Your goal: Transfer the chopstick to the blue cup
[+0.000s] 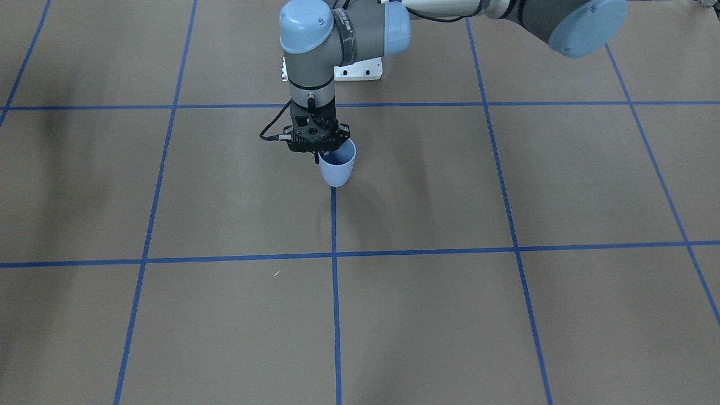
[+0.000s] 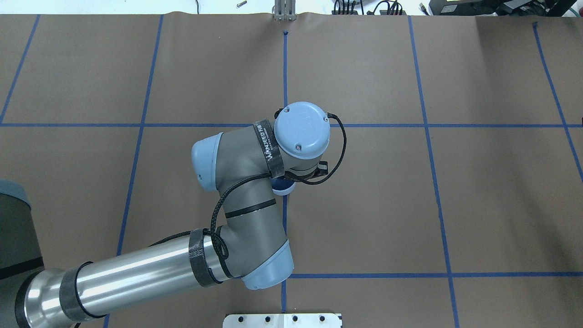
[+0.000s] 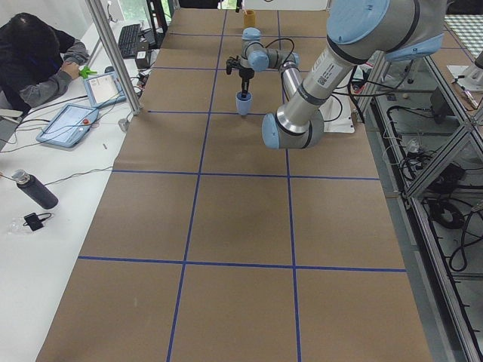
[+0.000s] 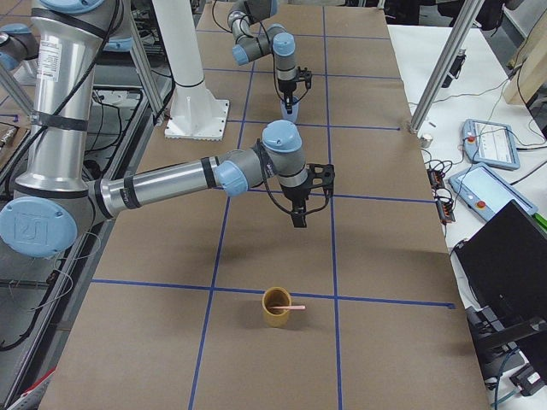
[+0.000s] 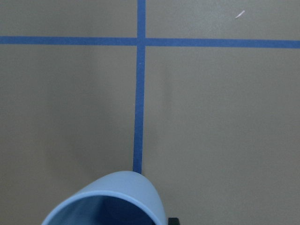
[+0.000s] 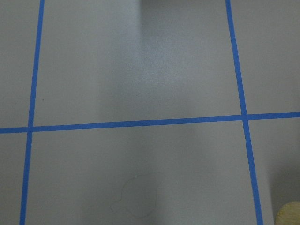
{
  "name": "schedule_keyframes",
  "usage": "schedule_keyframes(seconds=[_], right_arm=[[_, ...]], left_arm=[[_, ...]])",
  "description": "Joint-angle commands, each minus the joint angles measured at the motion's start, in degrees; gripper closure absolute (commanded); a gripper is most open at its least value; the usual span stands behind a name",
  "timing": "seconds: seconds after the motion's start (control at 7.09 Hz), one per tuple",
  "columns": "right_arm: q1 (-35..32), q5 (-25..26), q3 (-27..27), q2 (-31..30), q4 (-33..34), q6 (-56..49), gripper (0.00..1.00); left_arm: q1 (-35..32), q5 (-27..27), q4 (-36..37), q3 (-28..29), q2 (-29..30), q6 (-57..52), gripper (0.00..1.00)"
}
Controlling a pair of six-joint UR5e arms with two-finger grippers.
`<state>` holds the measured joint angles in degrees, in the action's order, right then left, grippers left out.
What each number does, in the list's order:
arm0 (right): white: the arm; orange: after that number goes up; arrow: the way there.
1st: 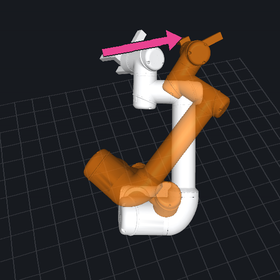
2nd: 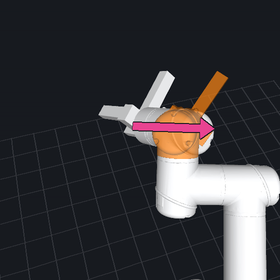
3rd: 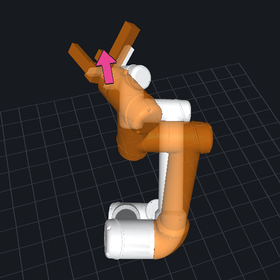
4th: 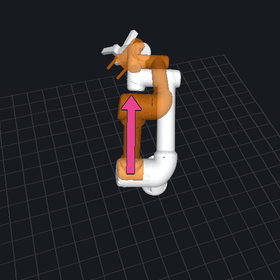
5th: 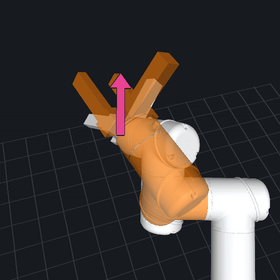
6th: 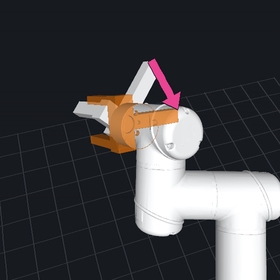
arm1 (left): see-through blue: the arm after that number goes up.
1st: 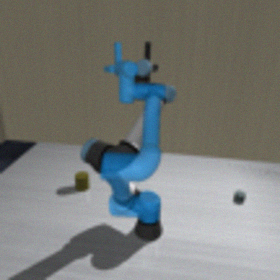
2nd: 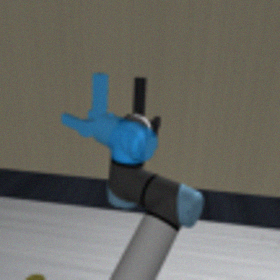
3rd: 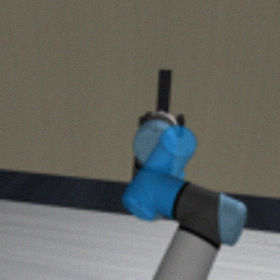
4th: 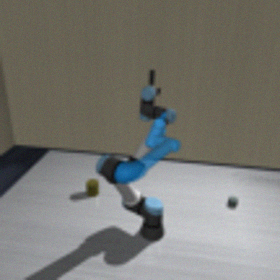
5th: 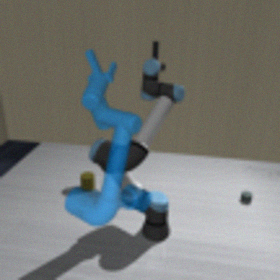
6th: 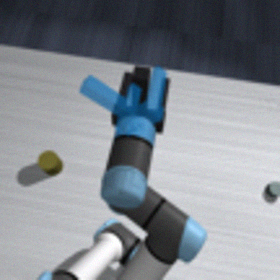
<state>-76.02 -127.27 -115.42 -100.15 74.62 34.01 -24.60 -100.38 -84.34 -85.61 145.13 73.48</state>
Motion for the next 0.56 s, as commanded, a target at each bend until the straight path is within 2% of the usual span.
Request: schedule_keyframes(seconds=[0.0,0.14,0.28,0.42], right_arm=[[0.0,0.0,0.0,0.0,0.0,0.0,0.0],[0.0,0.0,0.0,0.0,0.0,0.0,0.0],[0.0,0.0,0.0,0.2,0.0,0.0,0.0],[0.0,-0.1,0.0,0.2,0.0,0.0,0.0]], left_arm=[[0.6,0.0,-0.3,0.3,-0.2,-0.1,0.91],[0.8,0.0,-1.4,0.5,-0.1,-0.1,0.81],[0.8,0.0,-1.9,0.5,-0.1,-0.2,0.55],[0.8,0.0,-2.0,0.1,-0.1,-0.4,0.06]])
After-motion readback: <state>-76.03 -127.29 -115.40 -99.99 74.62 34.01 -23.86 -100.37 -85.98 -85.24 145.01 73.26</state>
